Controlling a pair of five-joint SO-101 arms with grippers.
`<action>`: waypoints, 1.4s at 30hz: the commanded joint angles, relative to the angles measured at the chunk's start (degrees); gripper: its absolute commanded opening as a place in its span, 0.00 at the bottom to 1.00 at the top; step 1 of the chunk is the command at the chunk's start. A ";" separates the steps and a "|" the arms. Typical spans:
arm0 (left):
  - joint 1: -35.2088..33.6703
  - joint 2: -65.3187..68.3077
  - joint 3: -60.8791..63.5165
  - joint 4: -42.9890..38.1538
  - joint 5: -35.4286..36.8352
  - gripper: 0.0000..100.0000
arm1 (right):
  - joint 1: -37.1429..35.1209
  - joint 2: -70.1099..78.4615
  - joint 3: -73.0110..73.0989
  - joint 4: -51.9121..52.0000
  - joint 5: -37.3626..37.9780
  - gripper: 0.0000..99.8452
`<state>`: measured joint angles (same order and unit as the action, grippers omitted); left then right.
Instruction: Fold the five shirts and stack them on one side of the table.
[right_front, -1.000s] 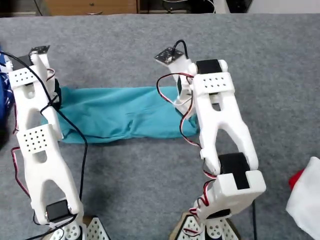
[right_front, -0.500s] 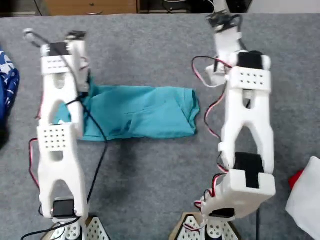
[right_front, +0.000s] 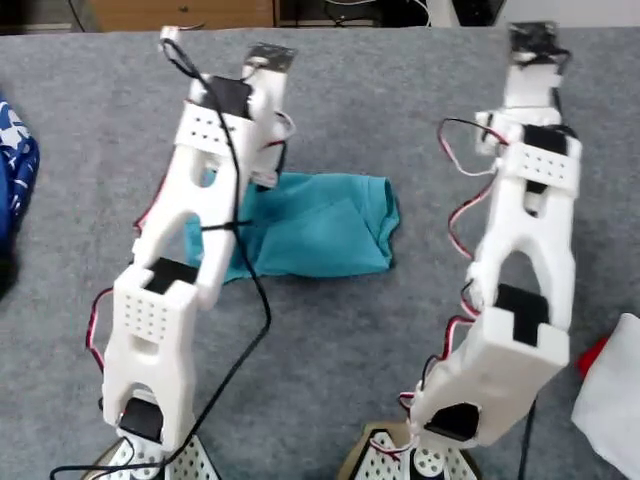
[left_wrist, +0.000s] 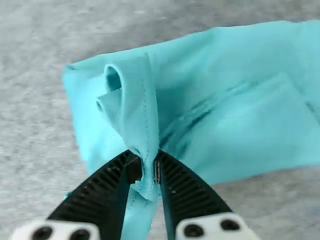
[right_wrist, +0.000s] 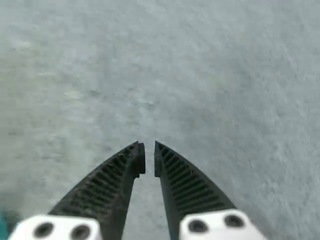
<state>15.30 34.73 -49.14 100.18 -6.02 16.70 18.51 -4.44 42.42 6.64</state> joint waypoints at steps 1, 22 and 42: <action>3.69 -3.91 0.18 0.62 1.67 0.02 | 3.21 1.01 -3.74 -1.41 -0.70 0.06; 8.70 14.64 -26.90 -3.16 19.96 0.02 | 3.74 2.15 -4.62 -1.32 -0.70 0.06; 17.76 19.65 -34.11 -7.03 24.26 0.02 | 4.79 2.33 -4.79 -1.67 -0.70 0.06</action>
<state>32.53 54.95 -80.97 94.99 17.98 20.84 20.97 -6.02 42.07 6.64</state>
